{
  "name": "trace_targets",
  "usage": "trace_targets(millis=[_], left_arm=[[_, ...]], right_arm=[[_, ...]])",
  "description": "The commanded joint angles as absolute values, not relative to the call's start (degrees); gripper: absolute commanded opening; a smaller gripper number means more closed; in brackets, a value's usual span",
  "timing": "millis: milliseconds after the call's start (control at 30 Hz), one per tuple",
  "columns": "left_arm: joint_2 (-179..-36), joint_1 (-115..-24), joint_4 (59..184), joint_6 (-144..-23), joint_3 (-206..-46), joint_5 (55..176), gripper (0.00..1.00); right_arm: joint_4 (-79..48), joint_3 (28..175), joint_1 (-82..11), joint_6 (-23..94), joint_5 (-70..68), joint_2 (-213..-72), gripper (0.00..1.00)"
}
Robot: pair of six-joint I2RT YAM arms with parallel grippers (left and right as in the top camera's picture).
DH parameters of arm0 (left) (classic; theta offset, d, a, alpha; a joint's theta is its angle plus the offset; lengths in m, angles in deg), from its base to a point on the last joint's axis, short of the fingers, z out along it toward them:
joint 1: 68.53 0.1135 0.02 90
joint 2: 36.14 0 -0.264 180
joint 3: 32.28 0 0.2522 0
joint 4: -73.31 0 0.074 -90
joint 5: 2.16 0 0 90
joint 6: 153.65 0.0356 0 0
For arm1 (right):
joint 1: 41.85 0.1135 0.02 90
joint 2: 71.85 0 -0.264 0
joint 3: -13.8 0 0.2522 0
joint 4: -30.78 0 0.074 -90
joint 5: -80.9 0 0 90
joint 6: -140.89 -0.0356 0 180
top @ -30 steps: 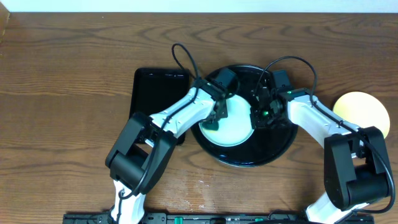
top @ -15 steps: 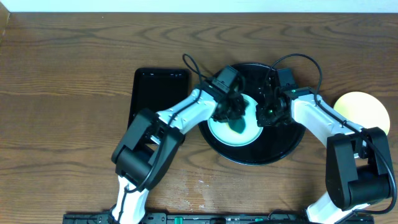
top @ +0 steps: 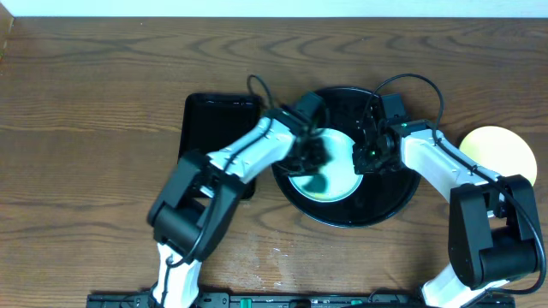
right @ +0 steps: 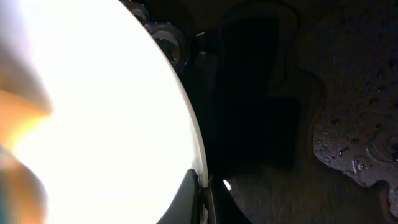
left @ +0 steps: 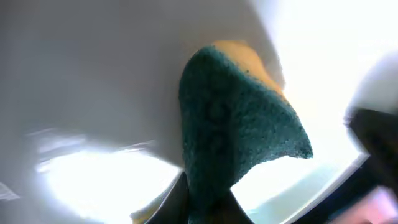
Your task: Clean dirty plates on tray and stack at the side
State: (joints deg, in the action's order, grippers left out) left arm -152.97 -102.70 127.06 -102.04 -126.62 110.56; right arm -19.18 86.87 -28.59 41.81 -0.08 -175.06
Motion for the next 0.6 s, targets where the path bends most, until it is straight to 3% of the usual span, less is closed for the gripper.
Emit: trace_targets(millis=[0,300,433,567], left_arm=[[-147.6,-99.7,130.9,-98.6,-126.9,97.4,0.07],[-131.4,-94.5,137.6,-91.0,-126.9,93.5,0.07],[-130.9,-90.4,140.8,-90.2,-126.2,82.9,0.08],[-132.3,-87.0,137.5,-88.8,-120.8,82.2,0.08]], right_arm=[[-20.7,85.6,-28.3,43.3,-1.8,-176.5,0.01],[-20.7,85.6,-28.3,43.3,-1.7,-176.5,0.01],[-20.6,85.6,-28.3,43.3,-1.7,-176.5,0.01],[-20.5,85.6,-28.3,43.2,-1.7,-176.5,0.01]])
